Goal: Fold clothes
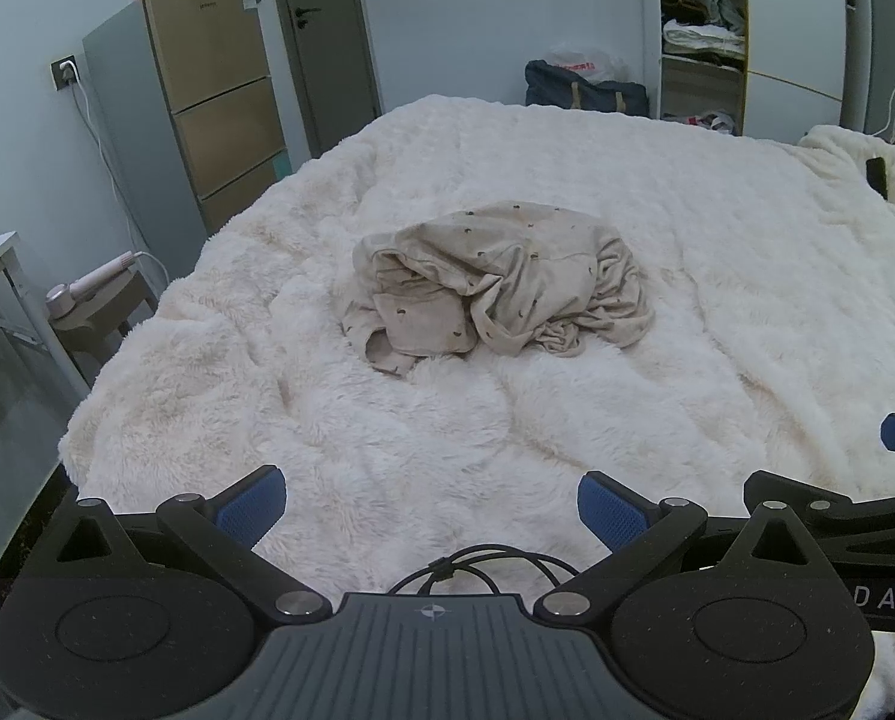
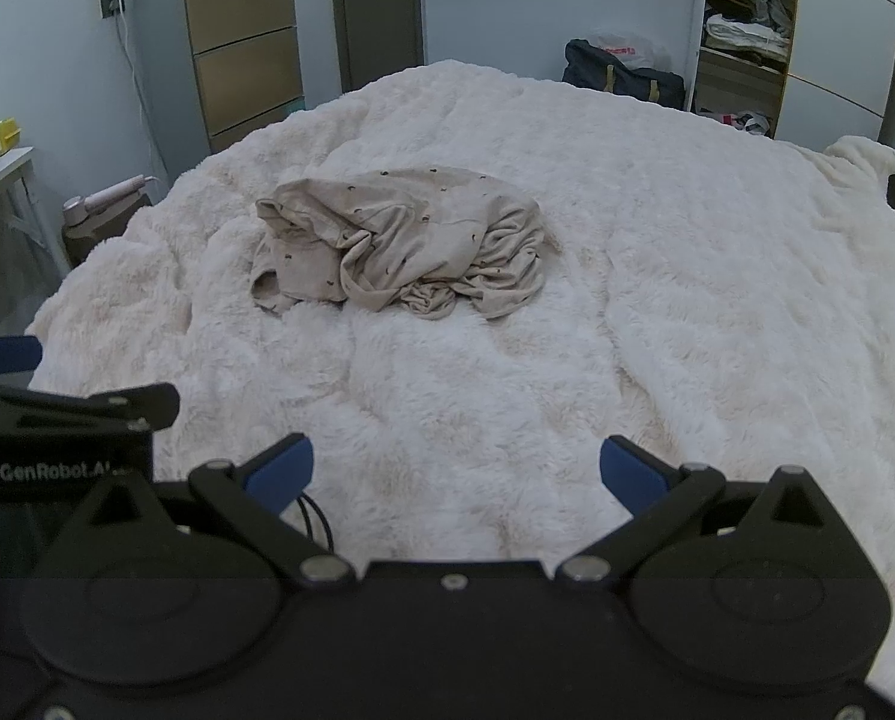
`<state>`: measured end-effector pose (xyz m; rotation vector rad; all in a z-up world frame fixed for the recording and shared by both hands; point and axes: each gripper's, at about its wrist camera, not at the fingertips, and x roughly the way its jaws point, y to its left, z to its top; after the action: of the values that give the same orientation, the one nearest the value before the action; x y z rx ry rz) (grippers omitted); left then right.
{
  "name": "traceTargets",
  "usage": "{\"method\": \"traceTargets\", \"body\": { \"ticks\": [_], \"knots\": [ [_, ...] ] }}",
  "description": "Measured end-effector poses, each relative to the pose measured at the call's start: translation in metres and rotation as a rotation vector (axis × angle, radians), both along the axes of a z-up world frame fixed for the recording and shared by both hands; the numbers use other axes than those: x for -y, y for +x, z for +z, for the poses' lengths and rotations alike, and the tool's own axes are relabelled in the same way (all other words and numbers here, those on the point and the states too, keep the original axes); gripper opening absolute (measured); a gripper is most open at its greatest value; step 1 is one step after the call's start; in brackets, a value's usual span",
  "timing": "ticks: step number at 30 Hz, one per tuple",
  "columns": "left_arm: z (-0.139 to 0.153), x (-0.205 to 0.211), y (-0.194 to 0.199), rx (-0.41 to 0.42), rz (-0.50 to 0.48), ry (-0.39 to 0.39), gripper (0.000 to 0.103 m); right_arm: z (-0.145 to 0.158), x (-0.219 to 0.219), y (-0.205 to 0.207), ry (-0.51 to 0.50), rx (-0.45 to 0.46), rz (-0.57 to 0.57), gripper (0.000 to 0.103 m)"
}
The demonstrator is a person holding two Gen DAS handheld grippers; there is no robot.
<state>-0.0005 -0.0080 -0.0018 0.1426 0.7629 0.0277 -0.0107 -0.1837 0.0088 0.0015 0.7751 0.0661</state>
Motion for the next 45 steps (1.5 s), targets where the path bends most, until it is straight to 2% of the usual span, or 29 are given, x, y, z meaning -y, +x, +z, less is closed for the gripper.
{"method": "traceTargets", "body": {
  "ticks": [45],
  "knots": [
    [-0.001,0.0029,0.0003,-0.008,-0.012,0.026,0.103,-0.0004,-0.0012,-0.0025,-0.019,-0.002,0.005,0.103]
  ]
}}
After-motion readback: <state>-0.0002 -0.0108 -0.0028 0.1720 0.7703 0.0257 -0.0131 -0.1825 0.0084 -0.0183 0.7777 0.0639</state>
